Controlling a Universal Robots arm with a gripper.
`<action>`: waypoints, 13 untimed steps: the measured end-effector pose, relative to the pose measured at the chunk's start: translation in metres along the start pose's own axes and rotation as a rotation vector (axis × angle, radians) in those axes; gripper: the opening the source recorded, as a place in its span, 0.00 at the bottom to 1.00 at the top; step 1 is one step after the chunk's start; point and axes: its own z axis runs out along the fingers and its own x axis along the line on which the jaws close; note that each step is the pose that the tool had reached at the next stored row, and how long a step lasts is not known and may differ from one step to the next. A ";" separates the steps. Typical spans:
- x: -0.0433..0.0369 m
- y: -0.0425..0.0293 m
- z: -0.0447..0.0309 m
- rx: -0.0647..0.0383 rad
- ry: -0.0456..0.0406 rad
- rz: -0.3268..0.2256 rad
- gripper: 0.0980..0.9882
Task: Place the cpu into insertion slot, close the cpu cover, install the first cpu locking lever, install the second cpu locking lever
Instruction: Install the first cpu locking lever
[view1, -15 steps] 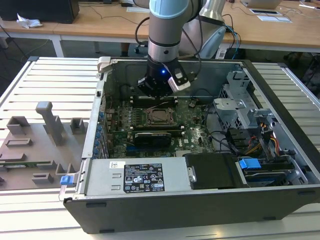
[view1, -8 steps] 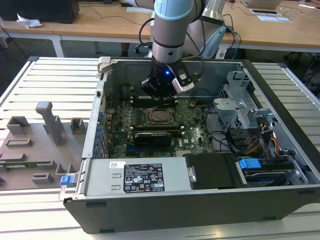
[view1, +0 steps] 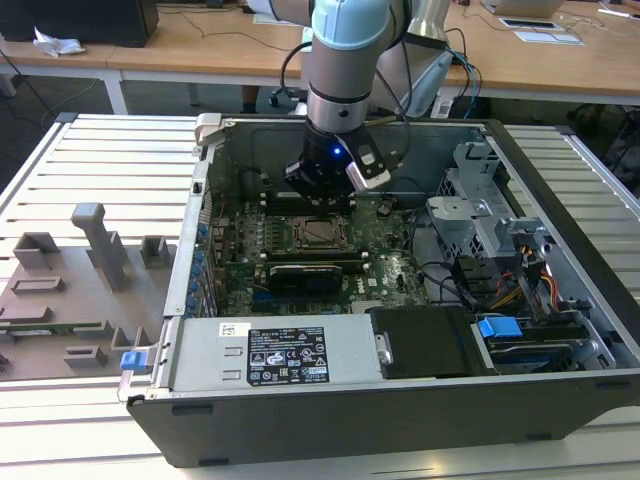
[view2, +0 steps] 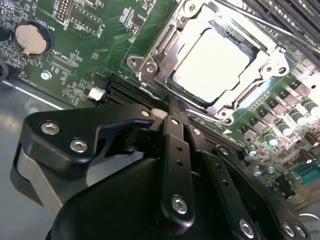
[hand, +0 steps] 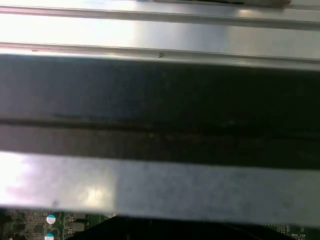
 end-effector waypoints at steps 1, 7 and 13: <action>-0.0001 -0.0005 0.0003 0.000 0.0000 0.000 0.01; -0.0008 -0.0031 0.0023 0.001 0.0004 0.000 0.01; -0.0049 -0.0034 0.0045 0.002 0.0002 0.000 0.01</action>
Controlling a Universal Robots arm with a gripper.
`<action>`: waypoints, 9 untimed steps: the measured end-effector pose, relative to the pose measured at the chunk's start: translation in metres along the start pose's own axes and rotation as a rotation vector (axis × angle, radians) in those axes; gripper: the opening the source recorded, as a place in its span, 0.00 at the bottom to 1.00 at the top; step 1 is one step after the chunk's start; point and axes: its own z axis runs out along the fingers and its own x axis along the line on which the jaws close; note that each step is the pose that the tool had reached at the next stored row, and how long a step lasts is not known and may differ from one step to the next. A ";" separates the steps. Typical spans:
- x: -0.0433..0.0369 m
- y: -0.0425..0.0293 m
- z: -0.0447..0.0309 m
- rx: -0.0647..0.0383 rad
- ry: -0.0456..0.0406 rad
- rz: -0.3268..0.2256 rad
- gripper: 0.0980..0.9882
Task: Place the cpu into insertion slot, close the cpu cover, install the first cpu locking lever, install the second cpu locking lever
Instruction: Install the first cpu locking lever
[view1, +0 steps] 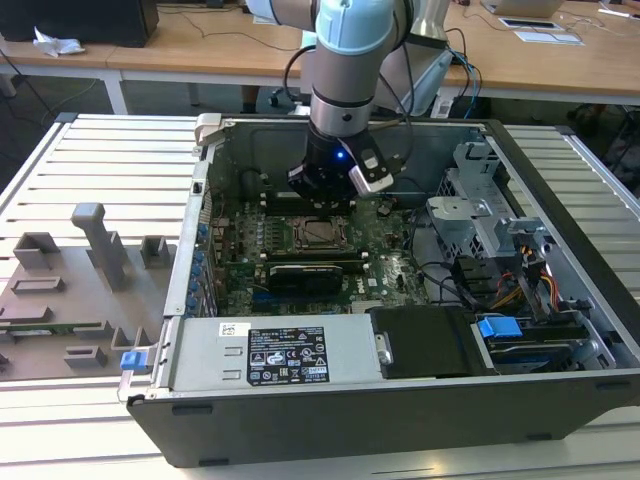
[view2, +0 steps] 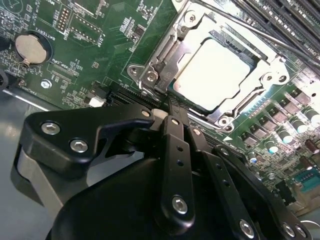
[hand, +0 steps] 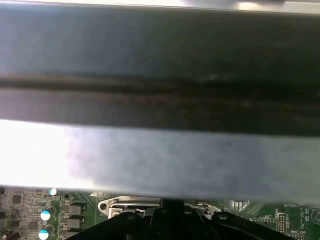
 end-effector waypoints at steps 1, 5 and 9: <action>-0.0008 0.0003 0.0001 0.000 0.0000 0.000 0.01; -0.0028 0.0031 0.0008 -0.001 -0.0005 0.000 0.01; -0.0033 0.0049 0.0006 0.004 -0.0002 0.000 0.01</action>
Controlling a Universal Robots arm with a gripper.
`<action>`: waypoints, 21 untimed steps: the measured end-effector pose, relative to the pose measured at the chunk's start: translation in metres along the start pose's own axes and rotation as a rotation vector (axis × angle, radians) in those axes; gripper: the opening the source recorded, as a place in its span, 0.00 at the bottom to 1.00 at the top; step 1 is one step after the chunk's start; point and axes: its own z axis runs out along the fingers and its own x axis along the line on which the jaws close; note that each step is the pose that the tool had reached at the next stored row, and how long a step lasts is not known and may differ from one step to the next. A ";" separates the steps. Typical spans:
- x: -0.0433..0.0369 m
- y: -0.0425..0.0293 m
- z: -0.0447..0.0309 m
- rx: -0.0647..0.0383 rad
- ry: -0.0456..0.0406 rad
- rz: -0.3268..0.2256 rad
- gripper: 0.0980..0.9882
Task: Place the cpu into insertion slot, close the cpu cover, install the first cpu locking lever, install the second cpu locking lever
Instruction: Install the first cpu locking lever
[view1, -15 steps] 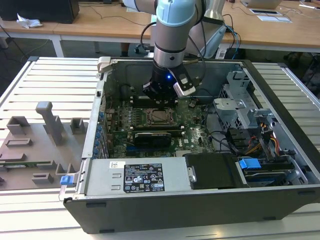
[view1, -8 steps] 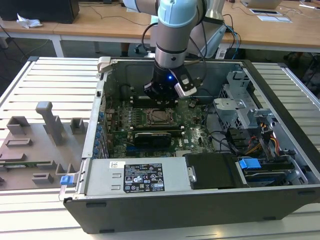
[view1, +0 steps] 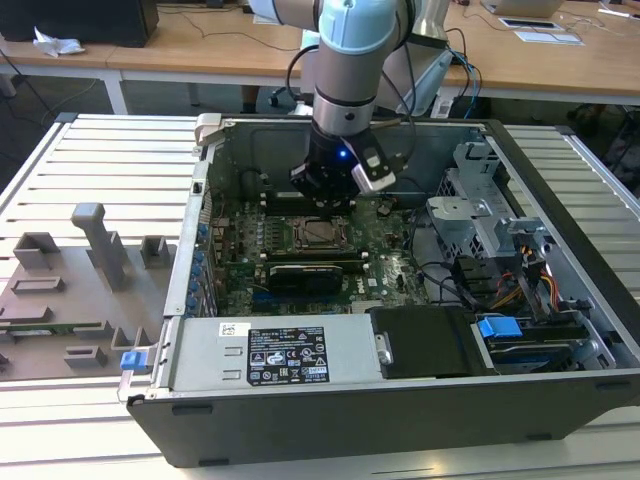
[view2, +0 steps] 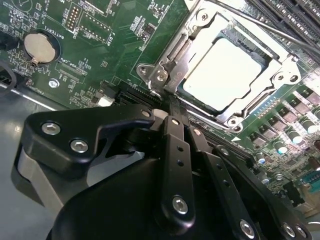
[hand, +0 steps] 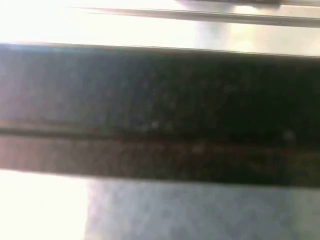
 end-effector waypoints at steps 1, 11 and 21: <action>0.0000 0.0001 -0.0012 0.005 0.0000 0.000 0.01; 0.0003 -0.0015 -0.0085 0.082 0.0054 0.001 0.01; 0.0016 -0.0207 -0.0128 0.082 0.0053 0.001 0.01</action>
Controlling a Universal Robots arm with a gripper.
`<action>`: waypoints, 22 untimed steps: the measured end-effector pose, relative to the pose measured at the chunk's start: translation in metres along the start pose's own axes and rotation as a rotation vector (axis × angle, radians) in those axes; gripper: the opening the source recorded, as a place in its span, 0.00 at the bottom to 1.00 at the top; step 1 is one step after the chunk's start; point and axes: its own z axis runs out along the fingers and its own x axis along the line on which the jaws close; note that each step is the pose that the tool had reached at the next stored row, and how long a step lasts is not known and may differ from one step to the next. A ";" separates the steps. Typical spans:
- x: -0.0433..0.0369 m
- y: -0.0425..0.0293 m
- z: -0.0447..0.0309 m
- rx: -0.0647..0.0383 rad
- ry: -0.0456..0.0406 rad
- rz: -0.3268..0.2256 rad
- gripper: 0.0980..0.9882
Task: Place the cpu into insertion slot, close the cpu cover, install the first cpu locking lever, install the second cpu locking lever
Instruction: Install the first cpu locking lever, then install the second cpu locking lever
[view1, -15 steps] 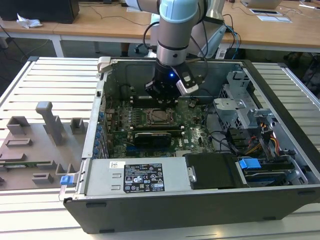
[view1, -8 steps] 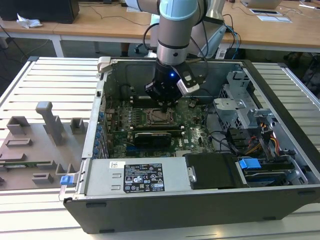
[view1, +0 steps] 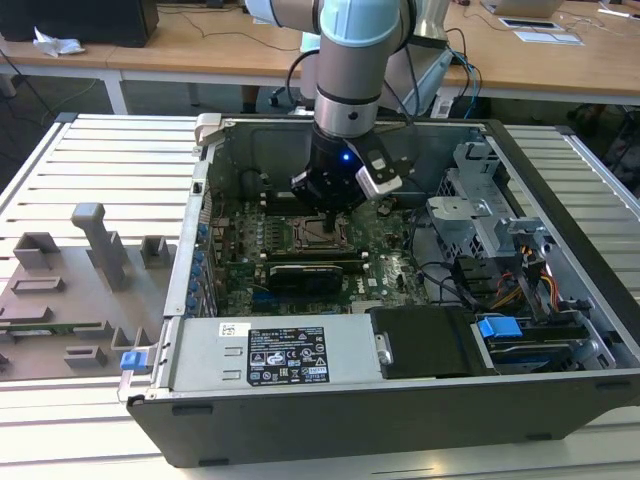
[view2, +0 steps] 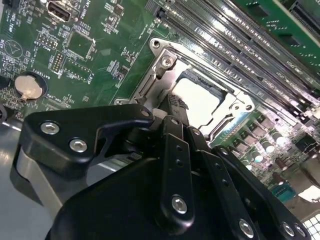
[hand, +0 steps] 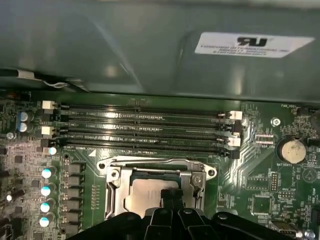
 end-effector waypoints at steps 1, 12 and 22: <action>0.0000 0.0000 -0.0019 0.000 -0.0001 0.000 0.01; 0.0006 0.0000 -0.0360 0.004 0.0002 0.000 0.01; 0.0007 0.0000 -0.0453 0.006 0.0003 0.000 0.01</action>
